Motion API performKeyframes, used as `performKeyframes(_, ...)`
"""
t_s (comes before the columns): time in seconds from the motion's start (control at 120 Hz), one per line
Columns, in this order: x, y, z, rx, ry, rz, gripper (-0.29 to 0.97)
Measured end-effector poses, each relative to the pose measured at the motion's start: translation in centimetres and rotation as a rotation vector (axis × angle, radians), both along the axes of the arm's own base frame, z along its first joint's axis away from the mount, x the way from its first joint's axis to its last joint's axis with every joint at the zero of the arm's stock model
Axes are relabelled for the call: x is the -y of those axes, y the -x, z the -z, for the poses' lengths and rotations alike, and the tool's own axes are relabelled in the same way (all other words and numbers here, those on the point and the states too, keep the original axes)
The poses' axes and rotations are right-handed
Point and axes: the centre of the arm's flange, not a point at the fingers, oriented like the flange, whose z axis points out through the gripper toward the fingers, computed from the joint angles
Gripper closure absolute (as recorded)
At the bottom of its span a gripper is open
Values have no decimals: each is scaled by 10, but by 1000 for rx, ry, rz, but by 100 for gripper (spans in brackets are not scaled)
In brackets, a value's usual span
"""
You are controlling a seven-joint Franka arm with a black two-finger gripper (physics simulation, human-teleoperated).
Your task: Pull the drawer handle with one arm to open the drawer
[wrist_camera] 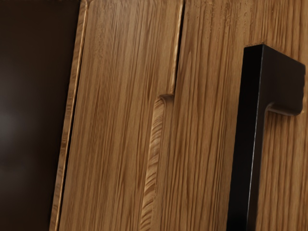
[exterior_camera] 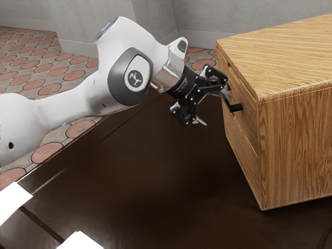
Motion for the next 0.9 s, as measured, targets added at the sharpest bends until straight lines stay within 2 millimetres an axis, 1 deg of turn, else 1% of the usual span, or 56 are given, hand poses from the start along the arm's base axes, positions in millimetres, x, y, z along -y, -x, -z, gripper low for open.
performKeyframes(0.05, -2, -4, 0, 4, 1, -1, 0)
performKeyframes(0.158, -2, -11, 9, -6, 3, 4, 0)
performKeyframes(0.392, -2, -16, 25, -28, 5, 7, 0)
performKeyframes(0.517, -2, -16, 30, -36, 9, 7, 0)
performKeyframes(0.625, -4, -14, 28, -35, 12, 5, 0)
performKeyframes(0.758, -7, -10, 36, -51, 13, 0, 0)
performKeyframes(0.833, -12, -5, 40, -63, 13, -8, 0)
performKeyframes(0.9, -17, 5, 36, -64, 20, -19, 0)
